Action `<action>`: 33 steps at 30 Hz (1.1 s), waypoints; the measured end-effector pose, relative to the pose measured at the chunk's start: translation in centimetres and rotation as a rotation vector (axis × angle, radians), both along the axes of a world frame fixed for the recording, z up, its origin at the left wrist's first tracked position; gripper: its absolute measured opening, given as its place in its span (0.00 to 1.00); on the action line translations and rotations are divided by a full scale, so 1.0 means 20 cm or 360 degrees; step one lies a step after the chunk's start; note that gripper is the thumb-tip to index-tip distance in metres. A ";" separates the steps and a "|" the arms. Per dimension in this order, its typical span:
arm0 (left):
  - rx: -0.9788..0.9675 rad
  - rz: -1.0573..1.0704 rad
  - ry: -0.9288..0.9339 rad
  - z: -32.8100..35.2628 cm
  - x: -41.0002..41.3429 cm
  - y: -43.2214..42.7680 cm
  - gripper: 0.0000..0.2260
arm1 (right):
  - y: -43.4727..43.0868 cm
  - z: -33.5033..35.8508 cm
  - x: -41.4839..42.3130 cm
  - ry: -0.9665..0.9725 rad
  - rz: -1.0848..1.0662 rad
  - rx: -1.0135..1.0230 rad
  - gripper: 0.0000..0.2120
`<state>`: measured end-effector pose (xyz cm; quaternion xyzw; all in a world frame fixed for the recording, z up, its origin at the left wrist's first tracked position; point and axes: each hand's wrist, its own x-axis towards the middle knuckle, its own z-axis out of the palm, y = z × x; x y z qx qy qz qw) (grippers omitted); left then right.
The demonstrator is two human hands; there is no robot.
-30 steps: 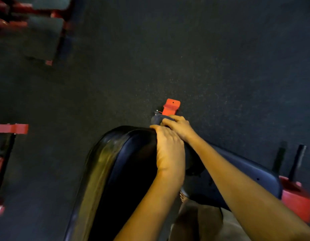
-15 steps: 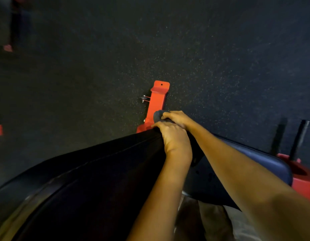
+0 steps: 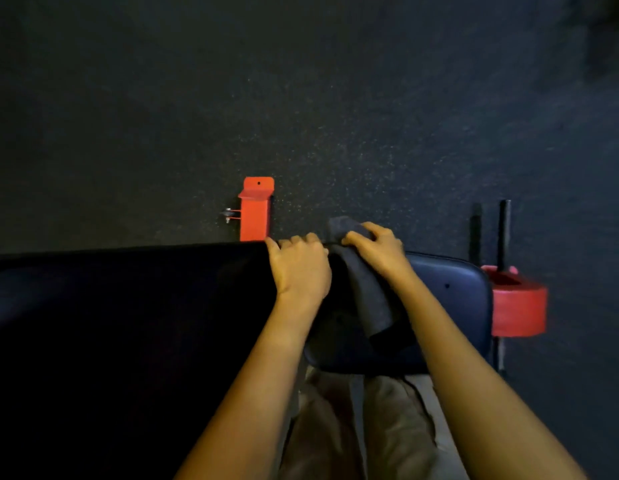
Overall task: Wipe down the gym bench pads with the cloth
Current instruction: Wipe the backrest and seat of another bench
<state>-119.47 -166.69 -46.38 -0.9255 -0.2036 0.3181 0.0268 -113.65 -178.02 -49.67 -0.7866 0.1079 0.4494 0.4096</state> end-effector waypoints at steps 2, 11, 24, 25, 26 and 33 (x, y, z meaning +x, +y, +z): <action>-0.0245 0.0007 -0.0175 -0.09 -0.04 -0.10 0.18 | -0.17 0.02 -0.07 -0.0272 -0.0014 -0.0231 0.17; -0.0764 0.0121 -0.0557 -0.63 -0.27 -0.22 0.24 | -0.18 -0.45 -0.38 -0.0743 0.0476 -0.0870 0.28; -0.0827 -0.0307 -0.0697 -0.76 -0.17 -0.30 0.24 | -0.59 -0.53 -0.03 -0.1092 0.0669 -0.1056 0.27; -0.0838 -0.0335 -0.0696 -0.77 -0.14 -0.32 0.24 | -0.66 -0.53 -0.02 -0.1085 0.0585 -0.1084 0.27; -0.0852 -0.0354 -0.0698 -0.78 -0.11 -0.34 0.23 | -0.70 -0.52 -0.02 -0.1021 0.0510 -0.1110 0.27; -0.0771 -0.0168 -0.0742 -0.80 -0.08 -0.42 0.24 | -0.40 -0.52 0.06 -0.0722 0.0951 -0.1096 0.26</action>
